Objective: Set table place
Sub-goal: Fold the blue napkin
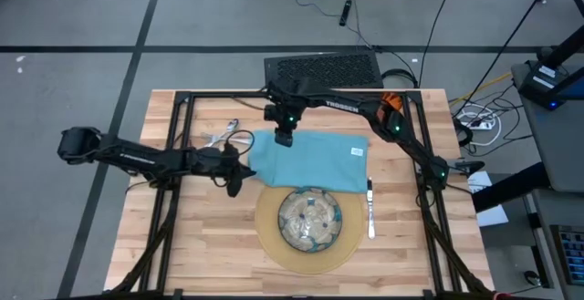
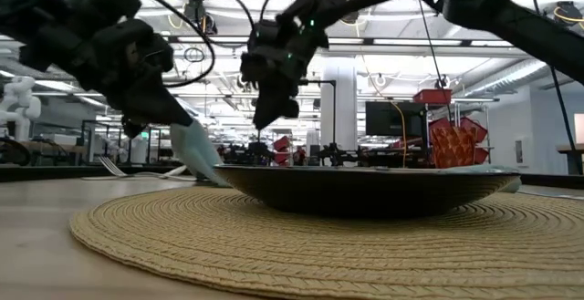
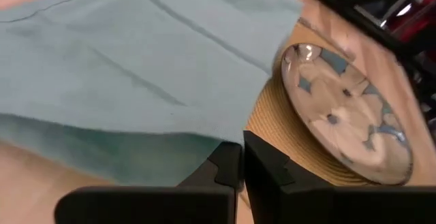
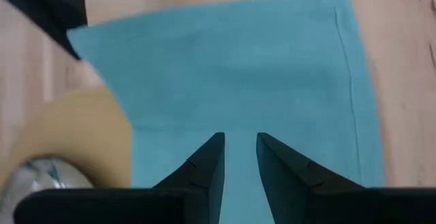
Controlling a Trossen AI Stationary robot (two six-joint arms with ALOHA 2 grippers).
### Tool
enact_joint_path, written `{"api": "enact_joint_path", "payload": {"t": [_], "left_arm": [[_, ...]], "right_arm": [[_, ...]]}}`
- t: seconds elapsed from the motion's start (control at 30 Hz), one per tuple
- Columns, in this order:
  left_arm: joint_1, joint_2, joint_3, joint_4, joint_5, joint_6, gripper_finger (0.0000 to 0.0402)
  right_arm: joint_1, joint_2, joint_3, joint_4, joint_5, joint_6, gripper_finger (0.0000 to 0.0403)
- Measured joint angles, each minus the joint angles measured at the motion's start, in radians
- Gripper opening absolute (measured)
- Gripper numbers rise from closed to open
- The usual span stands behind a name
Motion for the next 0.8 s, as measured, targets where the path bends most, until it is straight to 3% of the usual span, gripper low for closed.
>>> {"api": "enact_joint_path", "payload": {"t": [0.07,0.2,0.4,0.5,0.8], "left_arm": [[0.0,0.041,0.032,-0.025,-0.002,0.023,0.0],[0.0,0.113,0.093,-0.067,-0.005,0.071,0.0],[0.003,0.15,0.159,-0.081,-0.014,0.152,0.0],[0.011,0.157,0.203,-0.112,-0.026,0.204,0.0],[0.079,0.215,0.387,-0.21,-0.019,0.382,0.0]], "right_arm": [[0.019,-0.031,0.0,-0.025,0.054,-0.034,0.0077],[0.059,-0.135,-0.001,-0.036,0.066,-0.07,0.0066],[0.143,-0.343,0.0,-0.037,0.14,-0.083,0.0038],[0.194,-0.454,0.0,-0.066,0.163,-0.046,0.0032],[0.432,-0.687,0.001,-0.232,0.388,0.088,0.0032]]}}
